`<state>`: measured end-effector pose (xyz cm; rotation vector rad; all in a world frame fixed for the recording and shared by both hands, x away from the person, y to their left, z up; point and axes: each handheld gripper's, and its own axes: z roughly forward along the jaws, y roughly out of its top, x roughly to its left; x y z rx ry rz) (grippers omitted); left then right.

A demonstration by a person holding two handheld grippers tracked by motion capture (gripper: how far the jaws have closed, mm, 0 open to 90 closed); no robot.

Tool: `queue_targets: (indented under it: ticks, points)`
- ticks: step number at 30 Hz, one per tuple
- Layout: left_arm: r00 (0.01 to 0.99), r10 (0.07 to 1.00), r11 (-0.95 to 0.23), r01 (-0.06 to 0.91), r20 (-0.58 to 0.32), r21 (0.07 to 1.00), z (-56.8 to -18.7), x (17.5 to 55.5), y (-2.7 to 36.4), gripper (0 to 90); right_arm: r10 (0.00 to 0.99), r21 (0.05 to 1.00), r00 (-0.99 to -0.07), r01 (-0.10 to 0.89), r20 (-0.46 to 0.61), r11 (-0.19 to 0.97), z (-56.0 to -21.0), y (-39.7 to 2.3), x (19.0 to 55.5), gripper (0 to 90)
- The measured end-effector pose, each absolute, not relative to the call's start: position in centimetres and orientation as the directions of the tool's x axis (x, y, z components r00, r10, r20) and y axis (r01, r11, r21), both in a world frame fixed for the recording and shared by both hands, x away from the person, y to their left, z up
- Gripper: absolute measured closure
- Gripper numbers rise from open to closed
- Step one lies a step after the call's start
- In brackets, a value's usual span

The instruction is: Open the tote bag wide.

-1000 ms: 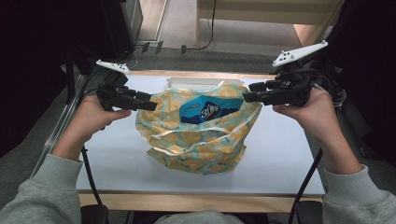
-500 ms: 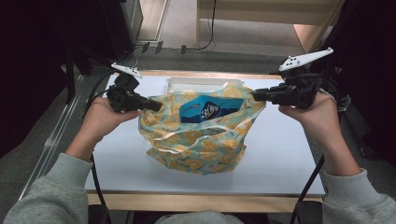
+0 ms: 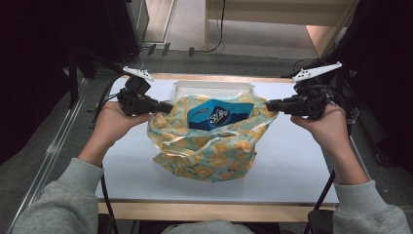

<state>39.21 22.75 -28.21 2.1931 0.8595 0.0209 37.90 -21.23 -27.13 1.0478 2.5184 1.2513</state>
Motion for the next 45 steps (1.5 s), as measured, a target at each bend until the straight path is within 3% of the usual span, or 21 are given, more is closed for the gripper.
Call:
queue_targets:
  ticks: [45]
  points:
    - [0.719, 0.616, -0.425, 0.647, -0.321, 0.633, -37.5, 39.8, 22.8, 90.0, 0.663, 0.734, -0.690, 0.605, 0.291, 0.308, -39.3, -21.5, 37.1, 86.7]
